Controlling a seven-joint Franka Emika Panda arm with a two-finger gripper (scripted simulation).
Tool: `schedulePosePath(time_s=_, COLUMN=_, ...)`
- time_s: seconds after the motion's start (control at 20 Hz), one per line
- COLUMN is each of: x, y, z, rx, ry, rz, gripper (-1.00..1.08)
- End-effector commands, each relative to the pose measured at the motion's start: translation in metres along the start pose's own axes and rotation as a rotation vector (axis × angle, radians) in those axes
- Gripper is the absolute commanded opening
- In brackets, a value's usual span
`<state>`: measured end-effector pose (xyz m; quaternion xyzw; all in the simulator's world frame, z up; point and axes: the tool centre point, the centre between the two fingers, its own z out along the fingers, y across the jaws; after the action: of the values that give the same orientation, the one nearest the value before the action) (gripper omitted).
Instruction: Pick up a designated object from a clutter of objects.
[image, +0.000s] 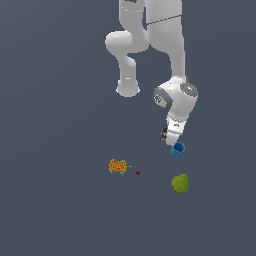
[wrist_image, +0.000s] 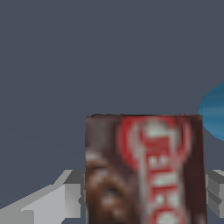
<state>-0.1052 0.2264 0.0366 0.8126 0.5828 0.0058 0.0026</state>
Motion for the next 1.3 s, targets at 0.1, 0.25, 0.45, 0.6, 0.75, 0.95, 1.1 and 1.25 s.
schedulePosePath(time_s=0.1, x=-0.002, y=0.004, z=-0.019, rx=0.0, ry=0.0, rz=0.0, gripper=-1.0)
schedulePosePath(time_s=0.25, x=-0.005, y=0.007, z=-0.037, rx=0.0, ry=-0.001, rz=-0.001, gripper=-1.0)
schedulePosePath(time_s=0.45, x=-0.008, y=0.013, z=-0.068, rx=0.002, ry=-0.001, rz=-0.003, gripper=-1.0)
schedulePosePath(time_s=0.6, x=-0.011, y=0.019, z=-0.096, rx=0.004, ry=-0.001, rz=-0.004, gripper=-1.0)
schedulePosePath(time_s=0.75, x=-0.014, y=0.024, z=-0.126, rx=0.006, ry=0.0, rz=-0.005, gripper=-1.0)
schedulePosePath(time_s=0.95, x=-0.018, y=0.032, z=-0.165, rx=0.008, ry=0.001, rz=-0.006, gripper=-1.0)
schedulePosePath(time_s=1.1, x=-0.021, y=0.038, z=-0.194, rx=0.009, ry=0.001, rz=-0.007, gripper=-1.0)
schedulePosePath(time_s=1.25, x=-0.024, y=0.044, z=-0.223, rx=0.01, ry=0.001, rz=-0.007, gripper=-1.0)
